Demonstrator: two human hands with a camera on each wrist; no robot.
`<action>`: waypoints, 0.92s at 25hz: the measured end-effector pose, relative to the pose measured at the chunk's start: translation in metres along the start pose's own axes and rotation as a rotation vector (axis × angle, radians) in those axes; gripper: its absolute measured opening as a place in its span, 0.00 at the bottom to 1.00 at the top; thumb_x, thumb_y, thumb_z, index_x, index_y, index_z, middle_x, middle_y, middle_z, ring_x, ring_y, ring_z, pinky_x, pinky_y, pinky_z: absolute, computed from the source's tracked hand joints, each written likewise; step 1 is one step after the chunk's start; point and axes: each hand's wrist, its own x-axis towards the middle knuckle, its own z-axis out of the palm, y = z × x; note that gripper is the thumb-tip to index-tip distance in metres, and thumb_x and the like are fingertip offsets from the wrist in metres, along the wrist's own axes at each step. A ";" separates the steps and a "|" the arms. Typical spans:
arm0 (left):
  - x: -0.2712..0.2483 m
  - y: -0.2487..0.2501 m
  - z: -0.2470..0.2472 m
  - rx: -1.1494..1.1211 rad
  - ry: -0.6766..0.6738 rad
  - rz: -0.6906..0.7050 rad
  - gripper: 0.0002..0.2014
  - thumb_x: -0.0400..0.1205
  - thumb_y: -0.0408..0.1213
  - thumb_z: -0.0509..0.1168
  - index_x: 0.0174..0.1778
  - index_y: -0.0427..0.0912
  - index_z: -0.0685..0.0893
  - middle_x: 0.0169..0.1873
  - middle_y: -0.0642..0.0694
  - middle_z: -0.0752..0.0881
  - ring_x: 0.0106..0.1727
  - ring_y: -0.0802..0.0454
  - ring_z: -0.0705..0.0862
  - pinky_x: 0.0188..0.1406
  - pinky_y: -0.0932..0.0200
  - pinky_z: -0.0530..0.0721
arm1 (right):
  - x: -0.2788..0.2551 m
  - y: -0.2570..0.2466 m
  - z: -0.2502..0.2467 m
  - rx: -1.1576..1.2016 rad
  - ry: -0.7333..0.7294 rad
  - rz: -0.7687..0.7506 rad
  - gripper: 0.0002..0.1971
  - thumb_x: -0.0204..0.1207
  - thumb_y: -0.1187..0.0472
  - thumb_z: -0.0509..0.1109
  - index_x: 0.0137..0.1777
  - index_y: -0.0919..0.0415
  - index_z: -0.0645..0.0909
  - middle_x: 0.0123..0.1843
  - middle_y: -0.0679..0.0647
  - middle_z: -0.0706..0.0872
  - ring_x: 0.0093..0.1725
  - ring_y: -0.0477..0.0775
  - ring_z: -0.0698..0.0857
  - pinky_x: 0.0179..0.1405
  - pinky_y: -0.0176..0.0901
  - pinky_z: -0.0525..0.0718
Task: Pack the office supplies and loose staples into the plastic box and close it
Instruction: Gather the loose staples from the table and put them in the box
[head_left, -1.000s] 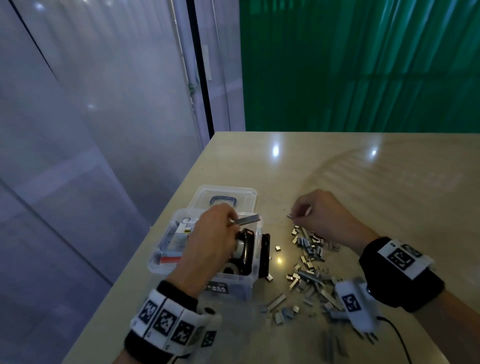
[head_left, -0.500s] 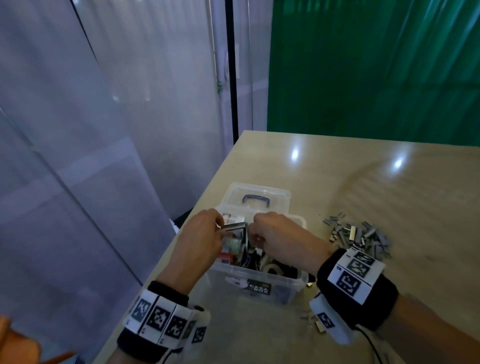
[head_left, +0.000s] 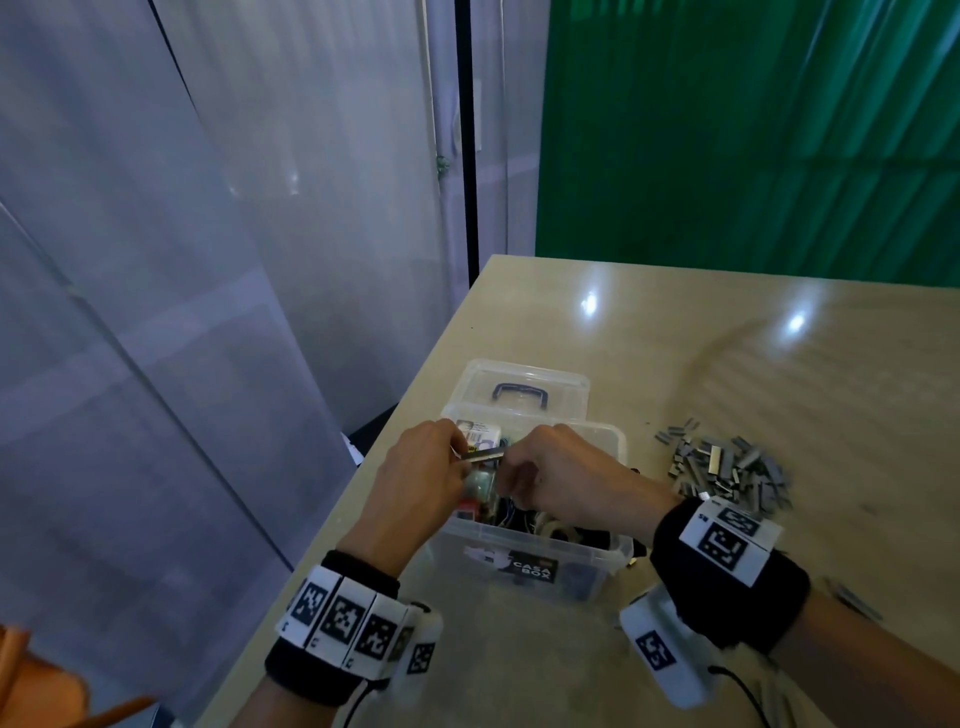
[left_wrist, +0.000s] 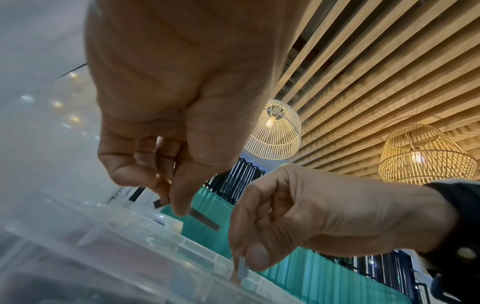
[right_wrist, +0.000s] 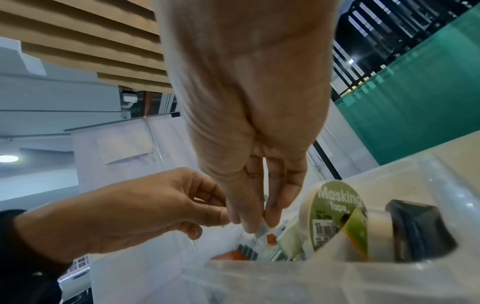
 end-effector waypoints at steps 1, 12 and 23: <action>-0.001 0.000 0.000 -0.002 -0.007 -0.002 0.04 0.81 0.38 0.71 0.50 0.46 0.84 0.42 0.48 0.84 0.41 0.50 0.83 0.47 0.45 0.86 | -0.001 0.002 0.002 0.019 -0.014 0.007 0.15 0.71 0.76 0.71 0.44 0.55 0.92 0.39 0.49 0.92 0.38 0.42 0.90 0.42 0.43 0.92; -0.009 0.016 0.001 -0.083 -0.093 0.102 0.03 0.82 0.36 0.71 0.50 0.46 0.87 0.38 0.51 0.87 0.35 0.59 0.85 0.38 0.71 0.83 | -0.002 0.008 -0.005 -0.090 0.151 0.021 0.07 0.72 0.62 0.81 0.49 0.54 0.89 0.46 0.48 0.88 0.46 0.48 0.83 0.38 0.37 0.78; -0.009 0.008 0.003 -0.329 -0.057 0.048 0.04 0.80 0.36 0.74 0.50 0.44 0.90 0.41 0.53 0.90 0.39 0.64 0.87 0.35 0.78 0.81 | 0.006 -0.002 -0.015 -0.376 -0.090 -0.006 0.12 0.71 0.70 0.75 0.50 0.55 0.93 0.43 0.53 0.89 0.46 0.53 0.86 0.41 0.46 0.87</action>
